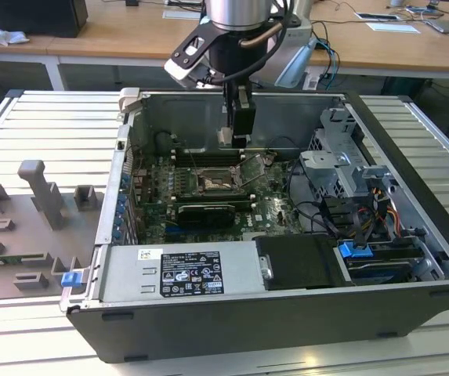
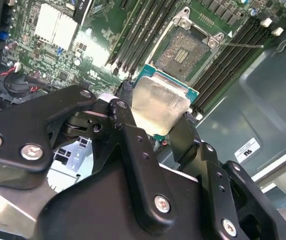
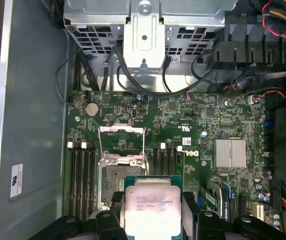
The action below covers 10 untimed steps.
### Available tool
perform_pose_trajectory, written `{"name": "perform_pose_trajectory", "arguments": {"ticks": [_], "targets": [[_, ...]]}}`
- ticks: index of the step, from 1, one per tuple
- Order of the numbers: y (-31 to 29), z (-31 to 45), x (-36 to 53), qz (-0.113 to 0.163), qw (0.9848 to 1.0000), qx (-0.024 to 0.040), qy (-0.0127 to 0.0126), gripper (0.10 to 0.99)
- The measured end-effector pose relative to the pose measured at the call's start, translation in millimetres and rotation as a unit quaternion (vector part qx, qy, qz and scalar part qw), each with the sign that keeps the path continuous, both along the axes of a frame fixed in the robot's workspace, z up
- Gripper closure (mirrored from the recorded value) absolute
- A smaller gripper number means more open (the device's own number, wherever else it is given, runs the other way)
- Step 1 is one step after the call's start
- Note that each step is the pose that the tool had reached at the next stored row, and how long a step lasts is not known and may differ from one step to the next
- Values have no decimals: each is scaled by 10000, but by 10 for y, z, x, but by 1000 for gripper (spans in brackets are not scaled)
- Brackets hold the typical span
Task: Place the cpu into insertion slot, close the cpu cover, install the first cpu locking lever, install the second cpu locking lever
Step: 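Place the cpu into insertion slot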
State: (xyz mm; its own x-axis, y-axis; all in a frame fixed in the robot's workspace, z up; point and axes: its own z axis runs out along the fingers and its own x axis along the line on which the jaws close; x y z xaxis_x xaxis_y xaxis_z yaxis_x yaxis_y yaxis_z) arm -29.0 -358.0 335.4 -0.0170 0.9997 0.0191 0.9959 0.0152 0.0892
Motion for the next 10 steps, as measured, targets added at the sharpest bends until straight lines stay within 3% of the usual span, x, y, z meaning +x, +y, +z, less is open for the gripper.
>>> {"name": "perform_pose_trajectory", "arguments": {"ticks": [10], "targets": [[0, -104, 1, -7, 10000, 3, 1, 549]]}}
